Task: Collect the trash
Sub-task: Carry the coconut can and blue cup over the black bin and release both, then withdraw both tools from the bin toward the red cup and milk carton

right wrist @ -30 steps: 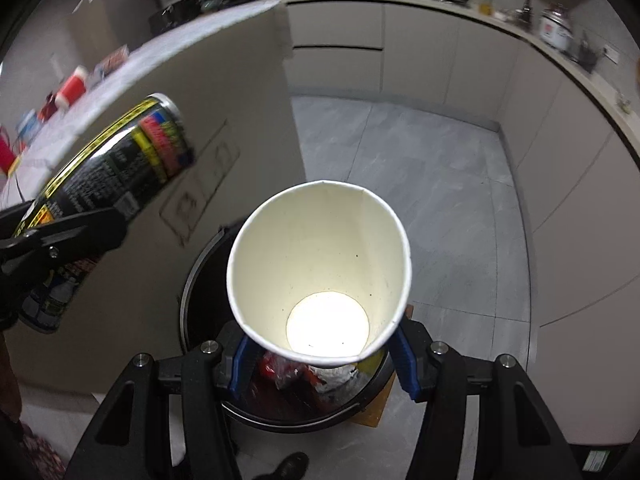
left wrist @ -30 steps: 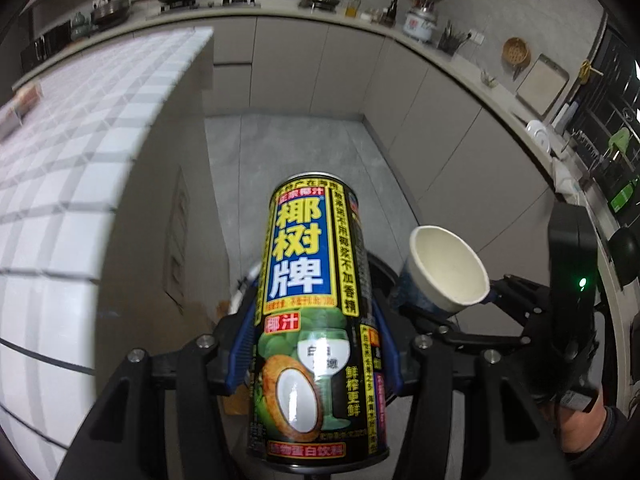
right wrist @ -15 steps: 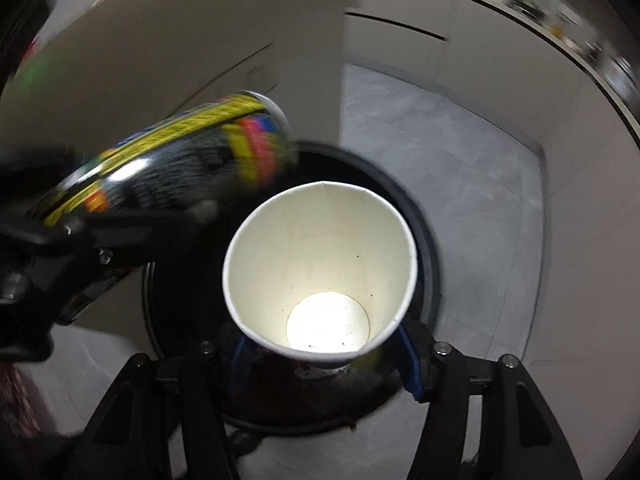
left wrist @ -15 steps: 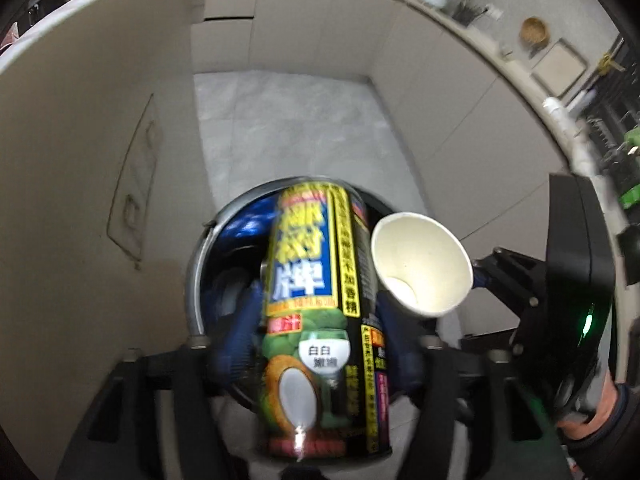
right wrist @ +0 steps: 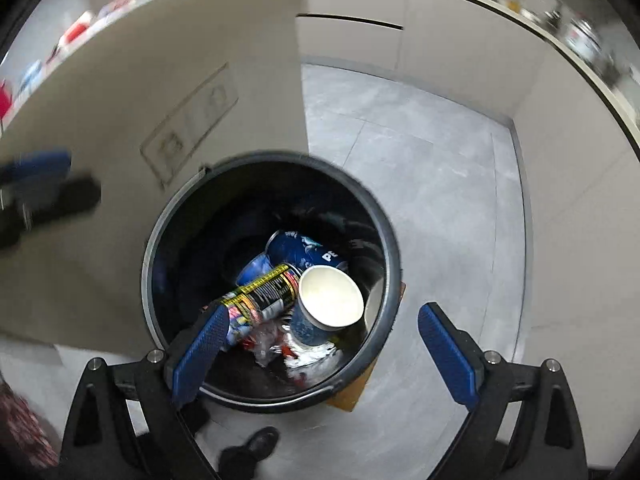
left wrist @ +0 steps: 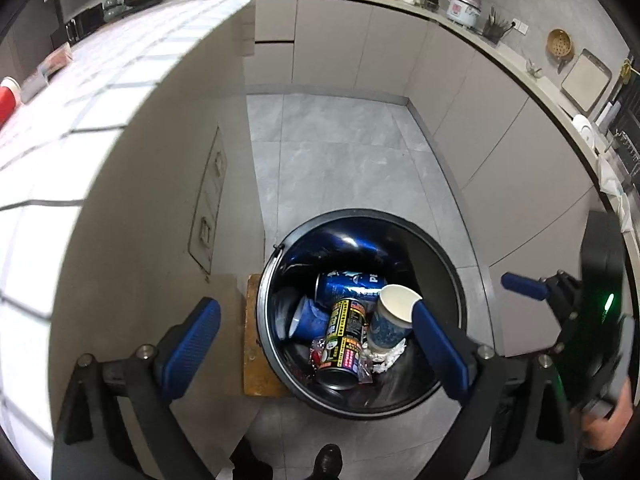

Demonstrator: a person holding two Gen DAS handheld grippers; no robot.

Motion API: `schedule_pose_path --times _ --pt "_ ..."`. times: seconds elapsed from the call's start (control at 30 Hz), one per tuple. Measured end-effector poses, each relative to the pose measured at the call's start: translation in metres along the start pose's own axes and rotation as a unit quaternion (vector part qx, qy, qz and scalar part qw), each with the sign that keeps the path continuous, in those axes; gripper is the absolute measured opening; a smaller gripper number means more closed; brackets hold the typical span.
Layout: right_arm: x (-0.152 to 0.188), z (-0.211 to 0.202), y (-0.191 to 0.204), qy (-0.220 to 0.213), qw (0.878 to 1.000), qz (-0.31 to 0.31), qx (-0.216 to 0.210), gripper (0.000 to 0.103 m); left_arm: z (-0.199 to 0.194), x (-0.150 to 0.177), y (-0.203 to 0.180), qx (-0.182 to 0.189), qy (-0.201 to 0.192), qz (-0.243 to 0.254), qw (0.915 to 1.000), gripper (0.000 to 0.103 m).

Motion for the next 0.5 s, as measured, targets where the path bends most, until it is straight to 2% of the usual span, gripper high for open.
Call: schedule_pose_path --times 0.17,0.4,0.5 --pt "-0.019 -0.042 -0.008 -0.029 0.999 0.043 0.008 0.097 -0.031 -0.008 -0.003 0.008 -0.028 0.004 0.9996 0.097" --pt "-0.048 -0.095 -0.001 -0.073 0.996 0.033 0.036 0.097 -0.081 -0.026 0.002 0.022 -0.079 -0.004 0.9967 0.097" --pt "-0.061 -0.109 0.005 -0.088 0.995 0.030 0.034 0.097 -0.102 -0.034 0.016 0.020 -0.101 -0.018 0.9945 0.097"
Point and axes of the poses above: each gripper's, at about its wrist camera, not at the fingertips, and z roughly the way its jaws point, y to its left, x to its underside, the point moved 4 cm from there along z, roughly the way its jaws point, and after that the axes turned 8 degrees about -z, right-handed, at the moved point
